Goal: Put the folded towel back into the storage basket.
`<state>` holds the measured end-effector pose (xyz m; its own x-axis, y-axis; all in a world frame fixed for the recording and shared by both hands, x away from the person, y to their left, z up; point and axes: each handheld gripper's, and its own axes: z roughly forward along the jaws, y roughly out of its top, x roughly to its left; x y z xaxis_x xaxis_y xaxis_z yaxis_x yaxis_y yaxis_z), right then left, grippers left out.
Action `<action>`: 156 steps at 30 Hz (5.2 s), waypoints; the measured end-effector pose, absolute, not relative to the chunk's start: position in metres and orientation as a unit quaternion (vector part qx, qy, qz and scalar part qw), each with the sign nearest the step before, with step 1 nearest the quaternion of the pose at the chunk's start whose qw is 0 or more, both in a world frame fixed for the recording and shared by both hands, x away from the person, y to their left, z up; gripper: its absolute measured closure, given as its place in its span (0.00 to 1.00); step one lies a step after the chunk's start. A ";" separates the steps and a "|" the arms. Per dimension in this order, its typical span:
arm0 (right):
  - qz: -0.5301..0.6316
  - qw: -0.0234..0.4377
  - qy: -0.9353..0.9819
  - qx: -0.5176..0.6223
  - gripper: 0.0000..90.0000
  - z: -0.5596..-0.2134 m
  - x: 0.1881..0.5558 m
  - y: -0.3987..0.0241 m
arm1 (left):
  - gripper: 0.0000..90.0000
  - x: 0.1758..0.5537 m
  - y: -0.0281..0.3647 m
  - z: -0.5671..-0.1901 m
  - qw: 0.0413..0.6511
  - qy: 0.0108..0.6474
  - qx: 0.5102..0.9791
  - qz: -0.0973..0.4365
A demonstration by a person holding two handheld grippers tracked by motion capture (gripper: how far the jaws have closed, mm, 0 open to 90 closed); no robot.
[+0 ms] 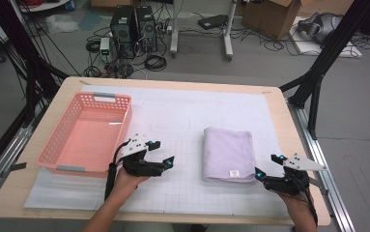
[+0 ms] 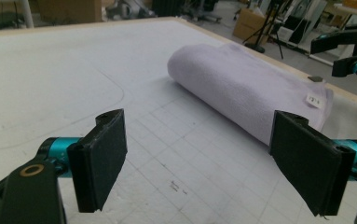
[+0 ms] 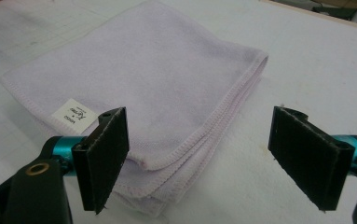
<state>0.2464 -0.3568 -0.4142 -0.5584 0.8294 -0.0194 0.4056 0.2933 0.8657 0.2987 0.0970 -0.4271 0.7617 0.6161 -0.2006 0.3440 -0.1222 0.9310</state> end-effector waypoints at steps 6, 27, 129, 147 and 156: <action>0.435 0.241 0.769 0.403 0.21 -0.415 0.247 -0.358 | 0.20 0.310 0.080 -0.431 0.574 0.332 0.741 0.101; 0.443 0.228 0.768 0.402 0.21 -0.417 0.250 -0.358 | 0.29 0.356 -0.014 -0.434 0.519 0.337 0.785 0.001; 0.444 0.220 0.770 0.402 0.21 -0.418 0.252 -0.354 | 0.80 0.317 0.088 -0.371 0.649 0.230 0.717 0.107; 0.444 0.219 0.773 0.397 0.21 -0.418 0.253 -0.348 | 0.80 0.312 0.126 -0.348 0.675 0.219 0.692 0.131; 0.444 0.219 0.773 0.396 0.21 -0.417 0.253 -0.347 | 0.80 0.311 0.148 -0.330 0.684 0.215 0.682 0.141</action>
<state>0.2526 -0.3473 -0.4170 -0.5898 0.8074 0.0135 0.4184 0.2912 0.8603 0.3114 0.1481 -0.3305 0.8676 0.4867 -0.1017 0.1006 0.0286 0.9945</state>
